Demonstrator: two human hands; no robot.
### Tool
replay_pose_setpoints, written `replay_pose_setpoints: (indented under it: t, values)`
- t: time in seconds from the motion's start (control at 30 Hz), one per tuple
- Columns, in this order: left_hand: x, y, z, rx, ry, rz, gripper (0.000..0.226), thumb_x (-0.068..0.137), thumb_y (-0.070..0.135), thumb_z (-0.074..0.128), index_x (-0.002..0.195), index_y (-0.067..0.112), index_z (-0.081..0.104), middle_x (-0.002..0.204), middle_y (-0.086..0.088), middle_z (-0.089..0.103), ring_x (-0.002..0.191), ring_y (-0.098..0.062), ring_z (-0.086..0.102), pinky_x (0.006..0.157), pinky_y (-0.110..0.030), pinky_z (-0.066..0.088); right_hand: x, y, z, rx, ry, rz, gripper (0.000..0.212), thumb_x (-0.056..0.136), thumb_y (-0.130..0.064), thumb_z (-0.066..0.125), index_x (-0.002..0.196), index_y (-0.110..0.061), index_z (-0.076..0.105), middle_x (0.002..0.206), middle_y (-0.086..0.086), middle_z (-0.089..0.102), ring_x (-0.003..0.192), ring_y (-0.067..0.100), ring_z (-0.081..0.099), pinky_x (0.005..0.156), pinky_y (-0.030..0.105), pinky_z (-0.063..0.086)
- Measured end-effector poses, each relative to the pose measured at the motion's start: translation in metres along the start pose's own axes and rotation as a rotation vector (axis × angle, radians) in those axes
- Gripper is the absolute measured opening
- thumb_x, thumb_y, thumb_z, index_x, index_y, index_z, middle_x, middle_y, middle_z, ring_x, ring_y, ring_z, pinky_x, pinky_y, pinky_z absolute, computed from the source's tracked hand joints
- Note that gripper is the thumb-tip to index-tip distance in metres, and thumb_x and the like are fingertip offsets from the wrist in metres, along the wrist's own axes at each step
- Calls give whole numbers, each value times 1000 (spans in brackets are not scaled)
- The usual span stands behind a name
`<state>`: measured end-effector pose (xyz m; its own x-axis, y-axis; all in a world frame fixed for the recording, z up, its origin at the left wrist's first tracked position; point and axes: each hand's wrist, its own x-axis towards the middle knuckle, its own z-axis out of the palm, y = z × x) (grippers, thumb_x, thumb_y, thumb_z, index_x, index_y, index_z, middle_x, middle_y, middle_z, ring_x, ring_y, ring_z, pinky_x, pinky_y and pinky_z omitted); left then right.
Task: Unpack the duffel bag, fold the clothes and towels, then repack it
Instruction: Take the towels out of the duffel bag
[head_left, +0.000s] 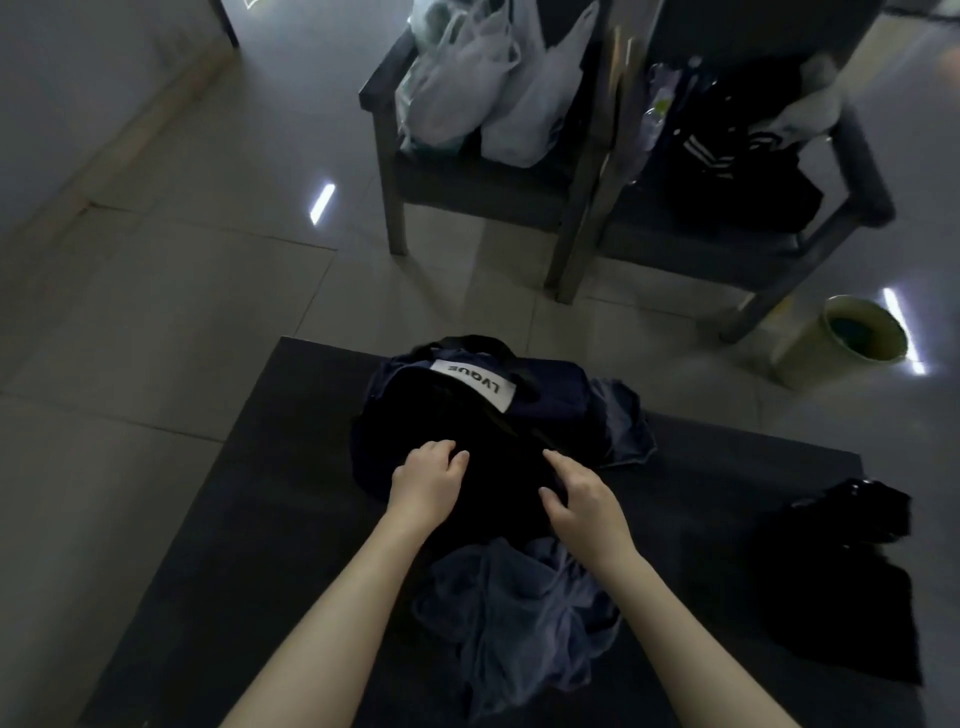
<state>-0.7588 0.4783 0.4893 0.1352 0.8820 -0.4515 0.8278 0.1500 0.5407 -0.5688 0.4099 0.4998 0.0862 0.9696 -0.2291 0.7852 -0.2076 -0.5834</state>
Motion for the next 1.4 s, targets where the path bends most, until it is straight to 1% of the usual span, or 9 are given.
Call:
replay_pose_setpoints:
  t: [0.1, 0.23, 0.5, 0.87, 0.97, 1.07, 1.2, 1.3, 1.4]
  values:
    - [-21, 30, 15, -26, -21, 37, 47, 101, 39, 36, 142, 16, 42, 146, 0, 44, 134, -19, 39, 110, -37, 31, -23, 21, -20, 41, 20, 31, 51, 95, -20, 54, 143, -13, 40, 145, 2, 44, 135, 14, 39, 109, 24, 32]
    - [-48, 74, 57, -26, -75, 93, 48, 101, 39, 36, 144, 16, 41, 147, 0, 42, 135, -17, 38, 111, -37, 32, -53, 65, -49, 82, 60, 67, 51, 95, -21, 54, 143, -13, 40, 145, 2, 45, 135, 14, 38, 108, 21, 28]
    - [-87, 176, 203, 17, -155, 133, 46, 100, 38, 39, 141, 17, 45, 144, 1, 46, 133, -16, 41, 110, -38, 33, -124, 201, -106, 127, 99, 195, 49, 94, -20, 55, 141, -13, 43, 142, 2, 48, 133, 13, 41, 103, 13, 24]
    - [-79, 262, 373, 72, -352, 222, 47, 101, 37, 39, 144, 18, 39, 145, 1, 43, 131, -16, 42, 109, -39, 35, -180, 383, -109, 176, 116, 493, 48, 96, -22, 51, 143, -14, 40, 143, 1, 46, 134, 15, 39, 106, 25, 32]
    - [-56, 275, 412, 125, -366, 273, 49, 100, 38, 38, 145, 18, 36, 149, 0, 37, 134, -18, 38, 110, -40, 34, -176, 419, -97, 114, 138, 553, 51, 97, -25, 51, 145, -15, 37, 150, 3, 37, 137, 20, 34, 108, 31, 32]
    - [-30, 288, 442, 203, -311, 321, 55, 99, 41, 40, 147, 18, 32, 154, 1, 27, 139, -19, 28, 112, -40, 29, -167, 445, -88, 13, 148, 628, 57, 98, -33, 46, 150, -22, 24, 157, 1, 20, 140, 24, 25, 109, 40, 31]
    - [2, 300, 473, 301, -252, 390, 63, 95, 50, 43, 149, 21, 26, 158, 3, 17, 145, -18, 14, 117, -41, 20, -158, 468, -73, -15, 62, 663, 60, 99, -41, 38, 151, -30, 13, 160, -3, 5, 145, 27, 10, 113, 45, 24]
    - [18, 302, 492, 402, -287, 429, 65, 94, 54, 43, 149, 23, 27, 156, 0, 24, 142, -22, 21, 113, -43, 22, -156, 478, -66, -35, 60, 624, 58, 99, -43, 37, 151, -31, 15, 160, -5, 6, 146, 26, 6, 116, 44, 18]
    - [18, 297, 499, 507, -208, 417, 59, 91, 55, 46, 139, 21, 41, 140, -2, 43, 129, -26, 37, 100, -43, 34, -158, 486, -68, -37, 49, 579, 54, 99, -43, 36, 150, -33, 20, 159, -9, 7, 146, 22, 1, 117, 44, 8]
